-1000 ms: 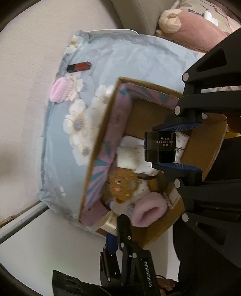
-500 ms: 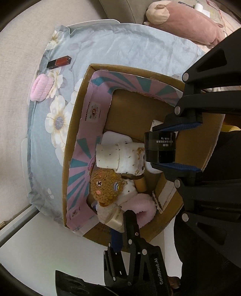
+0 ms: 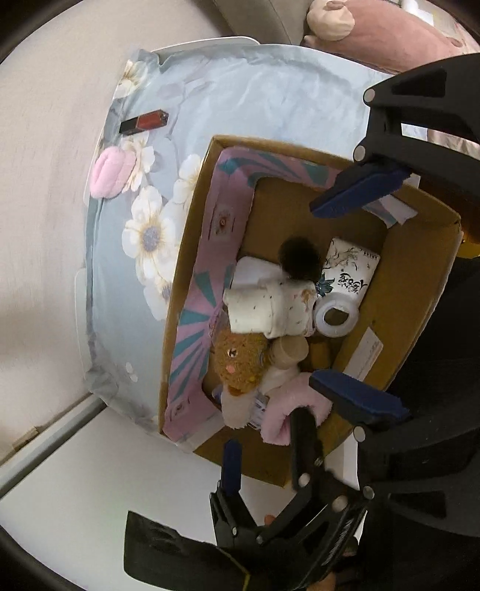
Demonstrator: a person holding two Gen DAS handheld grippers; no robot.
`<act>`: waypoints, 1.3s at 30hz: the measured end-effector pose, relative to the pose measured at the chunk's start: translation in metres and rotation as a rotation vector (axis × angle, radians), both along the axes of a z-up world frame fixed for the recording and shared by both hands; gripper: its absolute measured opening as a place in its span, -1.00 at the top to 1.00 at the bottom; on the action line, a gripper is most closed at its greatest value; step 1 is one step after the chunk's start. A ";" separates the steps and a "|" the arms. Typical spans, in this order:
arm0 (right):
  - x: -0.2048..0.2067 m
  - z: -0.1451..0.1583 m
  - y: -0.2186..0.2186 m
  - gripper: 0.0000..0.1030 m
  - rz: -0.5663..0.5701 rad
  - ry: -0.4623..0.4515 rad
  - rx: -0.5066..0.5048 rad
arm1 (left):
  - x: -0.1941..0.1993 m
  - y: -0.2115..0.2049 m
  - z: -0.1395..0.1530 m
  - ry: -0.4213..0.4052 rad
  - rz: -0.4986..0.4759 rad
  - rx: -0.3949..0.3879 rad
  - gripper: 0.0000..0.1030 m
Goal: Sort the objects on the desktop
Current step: 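Move both tools back from the box to the tray, then grasp the last pink hair tie with the left tool while the right tool grasps the red lipstick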
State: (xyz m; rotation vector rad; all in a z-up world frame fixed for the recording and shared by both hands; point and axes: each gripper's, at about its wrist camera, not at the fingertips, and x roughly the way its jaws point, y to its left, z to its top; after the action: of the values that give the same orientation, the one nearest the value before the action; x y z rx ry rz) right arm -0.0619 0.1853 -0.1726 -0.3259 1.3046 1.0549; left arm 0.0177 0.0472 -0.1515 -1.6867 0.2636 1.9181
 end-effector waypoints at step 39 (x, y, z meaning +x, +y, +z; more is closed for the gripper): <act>0.200 -0.016 -0.013 -0.58 -0.224 -0.232 -0.025 | -0.187 0.210 -0.021 0.100 -0.057 -0.005 -0.99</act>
State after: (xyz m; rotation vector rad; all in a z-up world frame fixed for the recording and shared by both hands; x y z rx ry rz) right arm 0.1377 0.1724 -0.1882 -0.3033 1.1177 0.7884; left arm -0.1696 0.2573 -0.1726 -1.5716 0.3520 1.9637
